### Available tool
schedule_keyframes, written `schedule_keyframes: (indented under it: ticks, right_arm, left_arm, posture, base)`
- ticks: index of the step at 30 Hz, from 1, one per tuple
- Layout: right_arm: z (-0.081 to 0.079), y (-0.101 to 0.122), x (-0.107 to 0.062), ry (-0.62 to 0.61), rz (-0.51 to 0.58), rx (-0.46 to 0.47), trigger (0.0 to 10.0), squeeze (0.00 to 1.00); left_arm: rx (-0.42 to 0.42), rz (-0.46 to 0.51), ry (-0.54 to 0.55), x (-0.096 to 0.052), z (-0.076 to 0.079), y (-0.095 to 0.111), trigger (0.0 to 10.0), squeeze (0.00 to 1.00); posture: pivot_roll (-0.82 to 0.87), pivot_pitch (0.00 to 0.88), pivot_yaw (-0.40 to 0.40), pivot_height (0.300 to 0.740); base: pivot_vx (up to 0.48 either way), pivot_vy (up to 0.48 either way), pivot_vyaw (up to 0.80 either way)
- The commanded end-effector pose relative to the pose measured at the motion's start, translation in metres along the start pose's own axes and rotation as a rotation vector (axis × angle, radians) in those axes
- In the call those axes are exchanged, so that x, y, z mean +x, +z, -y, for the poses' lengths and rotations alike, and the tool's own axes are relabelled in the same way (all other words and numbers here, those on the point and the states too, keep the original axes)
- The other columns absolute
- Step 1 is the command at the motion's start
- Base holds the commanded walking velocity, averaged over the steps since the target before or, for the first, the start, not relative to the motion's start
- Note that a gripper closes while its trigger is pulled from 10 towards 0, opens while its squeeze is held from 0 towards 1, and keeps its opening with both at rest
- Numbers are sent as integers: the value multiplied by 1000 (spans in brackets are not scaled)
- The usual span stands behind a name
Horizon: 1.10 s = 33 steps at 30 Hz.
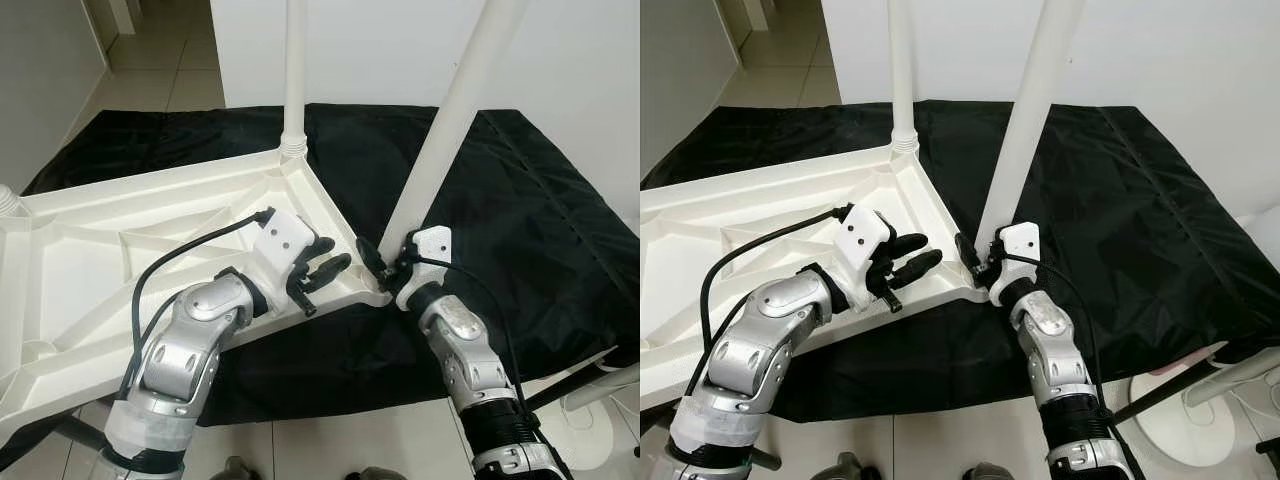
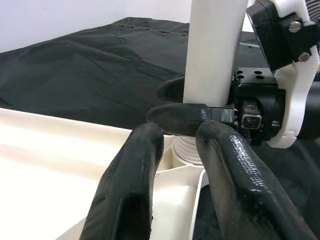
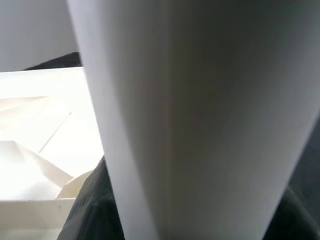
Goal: Building children table
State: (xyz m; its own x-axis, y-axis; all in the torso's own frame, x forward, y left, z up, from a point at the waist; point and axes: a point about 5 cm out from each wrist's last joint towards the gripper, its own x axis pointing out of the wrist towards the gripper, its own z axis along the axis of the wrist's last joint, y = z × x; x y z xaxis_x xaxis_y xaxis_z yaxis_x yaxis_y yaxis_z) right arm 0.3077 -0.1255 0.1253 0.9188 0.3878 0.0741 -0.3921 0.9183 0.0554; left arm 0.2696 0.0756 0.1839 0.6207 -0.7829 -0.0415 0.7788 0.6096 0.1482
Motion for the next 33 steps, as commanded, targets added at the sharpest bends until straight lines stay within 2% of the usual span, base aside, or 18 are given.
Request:
schedule_keyframes:
  ticks: [1,9,11,13,14,15,16,17,19,23,26,33]
  right_arm:
    - [5,-17,-4,-72,-90,60,10000,0]
    - [2,-14,-2,-92,-93,59,10000,0]
    - [5,-14,-1,-167,-96,67,10000,0]
    - [5,-14,-1,-167,-96,67,10000,0]
    - [5,-12,1,-272,-85,86,10000,0]
    - [5,-12,1,-272,-85,86,10000,0]
    - [5,-12,1,-344,-88,89,10000,0]
    - [5,-12,1,-344,-88,89,10000,0]
    - [4,-12,0,-447,-83,90,10000,0]
    - [1,-12,0,-474,-77,83,10000,0]
    - [-8,-10,0,-531,-55,85,10000,0]
    - [-11,-7,3,-506,-41,68,10000,0]
  left_arm:
    - [3,3,66,0,-1,2,10000,0]
    - [0,4,62,0,0,3,10000,0]
    - [-1,6,59,0,1,3,10000,0]
    - [-1,6,59,0,1,3,10000,0]
    - [-3,8,56,0,2,3,10000,0]
    - [-3,8,56,0,2,3,10000,0]
    - [-4,9,55,0,3,3,10000,0]
    - [-4,9,55,0,3,3,10000,0]
    - [-6,12,52,1,4,4,10000,0]
    - [-7,13,50,1,5,4,10000,0]
    - [-9,17,45,2,6,4,10000,0]
    - [-7,19,36,2,7,4,10000,0]
  posture:
    - [-51,38,12,740]
    - [-48,39,6,740]
    - [-46,36,1,740]
    - [-46,36,1,740]
    - [-44,31,-3,740]
    - [-44,31,-3,740]
    - [-44,28,-5,740]
    - [-44,28,-5,740]
    - [-42,23,-9,740]
    - [-40,19,-11,740]
    - [-37,9,-13,740]
    - [-40,4,-14,740]
  base:
    - [0,0,0]
    - [0,0,0]
    - [0,0,0]
    - [0,0,0]
    - [0,0,0]
    - [0,0,0]
    - [0,0,0]
    - [0,0,0]
    - [0,0,0]
    - [0,0,0]
    - [0,0,0]
    - [0,0,0]
